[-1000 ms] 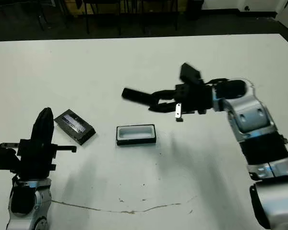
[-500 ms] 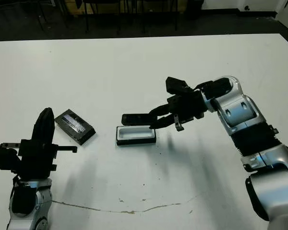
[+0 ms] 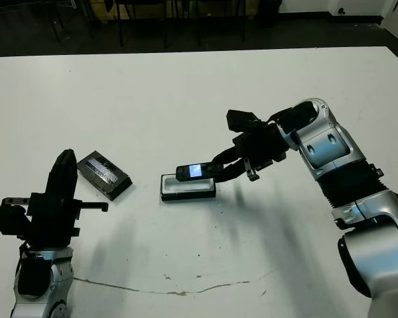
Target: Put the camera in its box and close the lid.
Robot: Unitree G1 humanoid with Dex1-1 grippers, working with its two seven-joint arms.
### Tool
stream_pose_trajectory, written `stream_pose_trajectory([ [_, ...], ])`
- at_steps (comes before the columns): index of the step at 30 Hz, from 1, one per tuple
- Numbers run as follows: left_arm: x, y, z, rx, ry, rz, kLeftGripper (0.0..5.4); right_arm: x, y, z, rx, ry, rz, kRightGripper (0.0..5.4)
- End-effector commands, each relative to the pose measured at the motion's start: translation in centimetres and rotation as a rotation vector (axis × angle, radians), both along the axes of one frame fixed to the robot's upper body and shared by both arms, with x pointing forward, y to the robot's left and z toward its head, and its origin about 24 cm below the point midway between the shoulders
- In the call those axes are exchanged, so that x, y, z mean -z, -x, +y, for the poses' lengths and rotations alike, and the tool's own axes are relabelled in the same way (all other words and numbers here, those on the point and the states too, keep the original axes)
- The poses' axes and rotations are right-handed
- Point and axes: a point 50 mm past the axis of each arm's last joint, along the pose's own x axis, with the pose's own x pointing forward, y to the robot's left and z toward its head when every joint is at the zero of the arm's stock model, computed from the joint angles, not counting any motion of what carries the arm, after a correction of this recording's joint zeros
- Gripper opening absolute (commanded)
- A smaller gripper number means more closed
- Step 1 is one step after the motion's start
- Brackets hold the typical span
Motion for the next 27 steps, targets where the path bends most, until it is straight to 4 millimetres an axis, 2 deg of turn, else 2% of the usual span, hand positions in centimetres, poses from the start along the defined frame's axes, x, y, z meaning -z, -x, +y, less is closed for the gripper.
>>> stream_pose_trajectory([
  [1, 0.7, 0.3, 0.2, -0.007, -0.010, 0.040, 0.00, 0.1, -0.1, 0.4, -0.032, -0.006, -0.033, 0.46],
  [27, 0.9, 0.5, 0.1, -0.014, -0.001, 0.049, 0.00, 1.2, -0.2, 0.9, -0.093, 0.059, -0.072, 0.46],
])
